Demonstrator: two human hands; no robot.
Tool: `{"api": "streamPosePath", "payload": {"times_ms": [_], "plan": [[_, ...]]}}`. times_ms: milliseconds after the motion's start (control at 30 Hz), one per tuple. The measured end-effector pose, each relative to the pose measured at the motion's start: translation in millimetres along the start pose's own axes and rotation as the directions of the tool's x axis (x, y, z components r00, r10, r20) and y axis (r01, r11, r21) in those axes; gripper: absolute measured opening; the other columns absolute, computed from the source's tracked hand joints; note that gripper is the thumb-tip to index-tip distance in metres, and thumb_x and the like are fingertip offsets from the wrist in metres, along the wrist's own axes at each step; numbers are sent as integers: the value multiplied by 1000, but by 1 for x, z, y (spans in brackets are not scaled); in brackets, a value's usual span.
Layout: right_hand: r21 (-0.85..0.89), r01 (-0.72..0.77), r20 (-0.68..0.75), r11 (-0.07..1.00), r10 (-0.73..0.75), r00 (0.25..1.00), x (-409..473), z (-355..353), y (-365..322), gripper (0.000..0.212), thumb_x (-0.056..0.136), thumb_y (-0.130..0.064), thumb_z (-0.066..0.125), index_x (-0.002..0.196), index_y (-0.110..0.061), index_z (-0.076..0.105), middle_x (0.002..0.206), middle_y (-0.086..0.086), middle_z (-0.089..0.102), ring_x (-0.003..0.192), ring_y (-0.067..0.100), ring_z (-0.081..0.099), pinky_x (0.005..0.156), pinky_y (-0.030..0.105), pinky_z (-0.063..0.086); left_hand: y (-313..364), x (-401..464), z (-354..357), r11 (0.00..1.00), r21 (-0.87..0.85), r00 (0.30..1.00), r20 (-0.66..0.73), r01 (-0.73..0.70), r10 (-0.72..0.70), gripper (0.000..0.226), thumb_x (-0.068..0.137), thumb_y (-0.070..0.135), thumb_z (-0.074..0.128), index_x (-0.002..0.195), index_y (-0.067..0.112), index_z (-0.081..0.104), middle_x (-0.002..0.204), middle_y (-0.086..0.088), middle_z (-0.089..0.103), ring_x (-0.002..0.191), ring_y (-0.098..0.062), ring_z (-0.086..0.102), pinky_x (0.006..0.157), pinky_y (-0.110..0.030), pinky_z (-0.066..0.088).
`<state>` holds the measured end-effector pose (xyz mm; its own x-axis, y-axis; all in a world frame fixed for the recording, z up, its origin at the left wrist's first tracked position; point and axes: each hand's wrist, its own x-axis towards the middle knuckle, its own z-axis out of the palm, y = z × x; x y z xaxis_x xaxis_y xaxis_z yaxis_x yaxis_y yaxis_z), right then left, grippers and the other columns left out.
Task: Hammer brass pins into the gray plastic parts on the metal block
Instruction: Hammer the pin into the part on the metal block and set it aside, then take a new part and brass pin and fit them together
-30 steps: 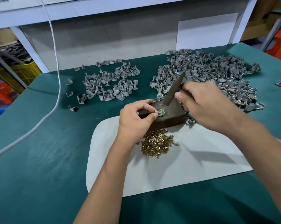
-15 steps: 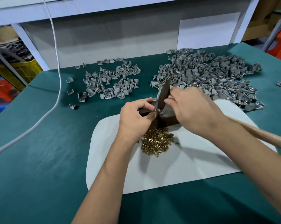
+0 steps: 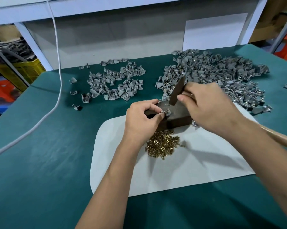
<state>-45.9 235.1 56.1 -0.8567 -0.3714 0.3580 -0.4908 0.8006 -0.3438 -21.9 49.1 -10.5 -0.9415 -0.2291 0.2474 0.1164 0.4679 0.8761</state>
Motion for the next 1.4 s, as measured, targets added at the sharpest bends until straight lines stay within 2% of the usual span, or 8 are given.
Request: {"api": "streamPosePath", "payload": {"times_ms": [133, 433, 600, 733, 900, 1067, 1200, 1400], "plan": [[-44, -143, 61, 989, 146, 987, 2, -9, 28, 16, 98, -38, 63, 89, -26, 61, 79, -1, 68, 69, 22, 63, 65, 36, 52, 2, -2, 0, 982, -164, 995, 9, 97, -97, 14, 84, 7, 80, 75, 18, 78, 119, 7, 74, 108, 0, 67, 90, -12, 46], [-252, -454, 80, 855, 486, 870, -18, -18, 75, 21, 79, -24, 80, 65, -30, 65, 75, 0, 70, 72, 30, 63, 65, 37, 56, 9, -2, -4, 919, -363, 987, 23, 155, -157, 27, 89, 1, 73, 70, 20, 75, 111, 2, 77, 103, -6, 72, 99, -33, 53], [-259, -292, -2, 921, 302, 953, -11, -12, 63, 4, 82, -17, 77, 84, -20, 76, 84, 10, 73, 80, 34, 66, 76, 41, 58, 8, -5, -1, 953, -286, 994, -15, 100, -109, 13, 88, 5, 75, 78, 13, 75, 110, 6, 77, 105, -7, 70, 102, -37, 54], [178, -53, -124, 983, 76, 989, -8, 7, 19, 8, 91, -18, 73, 97, -24, 75, 87, -10, 71, 81, 11, 66, 83, 27, 51, 8, -6, 1, 977, 54, 968, -139, -205, 211, 15, 84, 7, 78, 78, 20, 73, 103, 14, 75, 116, -10, 60, 98, -9, 39], [245, 102, -108, 964, -77, 991, 0, 31, 0, 7, 90, -16, 74, 95, -20, 78, 89, -5, 75, 83, 10, 64, 79, 17, 44, 4, -7, 5, 930, 57, 924, -110, -363, 367, 8, 85, 2, 76, 89, 9, 75, 104, 4, 75, 107, -10, 67, 89, -34, 59], [340, 102, -164, 935, -48, 985, -5, 42, 4, 13, 86, -3, 74, 93, -14, 76, 88, -6, 72, 82, 3, 60, 79, 2, 38, 6, -7, 8, 945, -197, 965, -100, -259, 244, 12, 86, -2, 76, 95, 6, 75, 105, -2, 77, 100, -10, 74, 90, -31, 60], [316, 204, -256, 927, -124, 959, -8, 47, 7, 9, 88, 0, 73, 94, -7, 74, 91, -2, 70, 86, 9, 61, 84, 13, 44, 8, -4, 3, 895, -442, 997, 9, -61, 73, 38, 81, -3, 81, 116, 8, 71, 105, -8, 79, 102, -17, 75, 93, -31, 59], [254, 343, -329, 904, -253, 910, -8, 46, 12, 5, 90, 2, 70, 94, -2, 72, 95, 5, 68, 92, 18, 62, 87, 32, 51, 10, -2, -6, 767, -638, 992, 128, 69, 18, 34, 74, 2, 83, 107, 6, 76, 102, -13, 79, 97, -24, 76, 83, -28, 60]]}}
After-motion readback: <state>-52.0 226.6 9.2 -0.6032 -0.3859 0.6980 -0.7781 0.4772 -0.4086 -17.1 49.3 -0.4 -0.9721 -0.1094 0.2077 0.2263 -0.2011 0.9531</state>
